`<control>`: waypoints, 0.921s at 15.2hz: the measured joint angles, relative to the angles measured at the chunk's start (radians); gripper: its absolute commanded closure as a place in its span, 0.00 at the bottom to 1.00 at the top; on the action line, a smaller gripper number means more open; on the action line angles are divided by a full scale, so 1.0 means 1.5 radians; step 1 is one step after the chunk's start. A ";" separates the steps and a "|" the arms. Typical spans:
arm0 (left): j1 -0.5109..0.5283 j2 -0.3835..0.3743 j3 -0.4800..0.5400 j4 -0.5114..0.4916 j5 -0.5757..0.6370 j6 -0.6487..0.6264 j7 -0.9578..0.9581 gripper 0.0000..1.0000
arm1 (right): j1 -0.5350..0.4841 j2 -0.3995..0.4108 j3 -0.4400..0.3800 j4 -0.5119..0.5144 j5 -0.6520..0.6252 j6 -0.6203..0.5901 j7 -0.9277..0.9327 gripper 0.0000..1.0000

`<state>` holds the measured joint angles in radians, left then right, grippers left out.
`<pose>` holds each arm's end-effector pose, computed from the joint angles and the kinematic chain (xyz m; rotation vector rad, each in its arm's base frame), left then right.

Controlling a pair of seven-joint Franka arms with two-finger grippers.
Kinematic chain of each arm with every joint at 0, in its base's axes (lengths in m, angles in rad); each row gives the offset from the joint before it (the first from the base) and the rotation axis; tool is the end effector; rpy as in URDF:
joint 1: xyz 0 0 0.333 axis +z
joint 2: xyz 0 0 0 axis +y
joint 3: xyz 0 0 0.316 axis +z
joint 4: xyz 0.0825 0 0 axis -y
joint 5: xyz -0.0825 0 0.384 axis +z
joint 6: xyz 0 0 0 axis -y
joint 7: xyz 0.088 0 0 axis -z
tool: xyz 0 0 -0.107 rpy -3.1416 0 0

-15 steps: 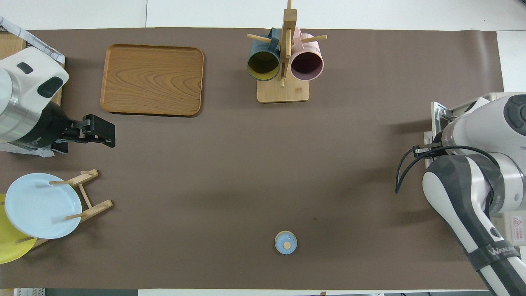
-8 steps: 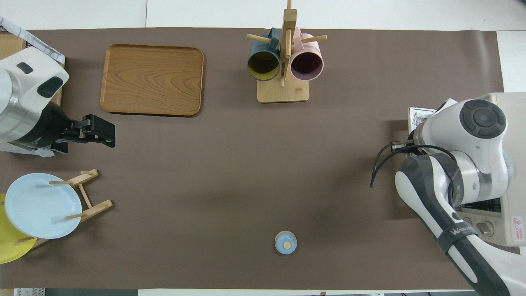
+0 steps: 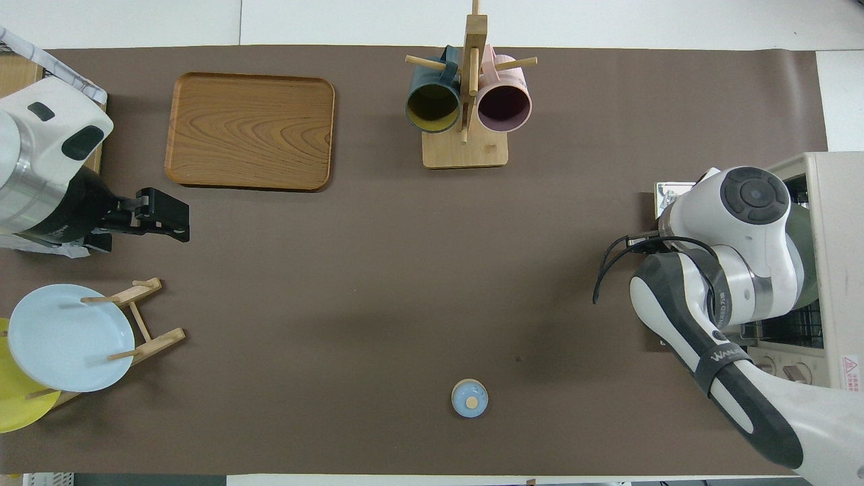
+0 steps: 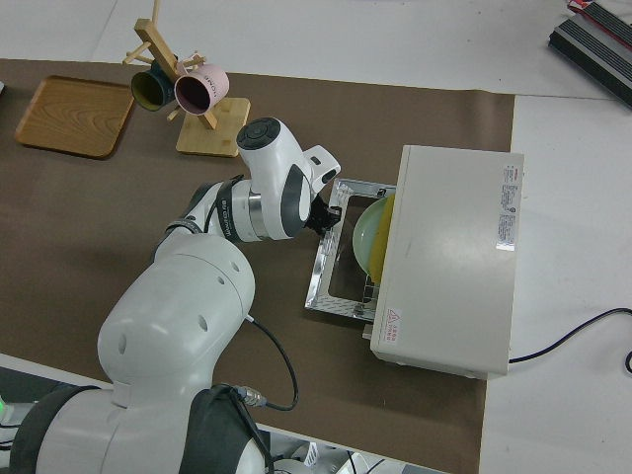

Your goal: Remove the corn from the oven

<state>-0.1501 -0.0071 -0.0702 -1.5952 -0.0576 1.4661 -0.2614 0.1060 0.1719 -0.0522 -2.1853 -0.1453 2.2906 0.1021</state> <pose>0.5254 -0.1246 0.6087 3.1079 0.0600 -0.2056 0.5452 0.0263 0.3044 3.0196 0.0781 -0.0869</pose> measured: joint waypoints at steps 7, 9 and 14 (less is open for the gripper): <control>0.000 0.000 0.000 0.000 0.000 0.000 0.000 0.00 | 0.023 -0.001 -0.004 0.005 0.082 0.000 0.005 1.00; 0.000 0.000 0.000 0.000 0.000 0.000 0.000 0.00 | 0.043 -0.010 -0.004 0.027 0.083 -0.044 0.008 0.99; 0.000 0.000 0.000 0.000 0.000 0.000 0.000 0.00 | 0.042 -0.070 -0.017 0.092 0.035 -0.183 0.013 0.21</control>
<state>-0.1502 -0.0071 -0.0702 -1.5952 -0.0576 1.4661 -0.2614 0.1694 0.0664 -0.0784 -2.0479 -0.0928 2.0158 0.1220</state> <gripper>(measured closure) 0.000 0.758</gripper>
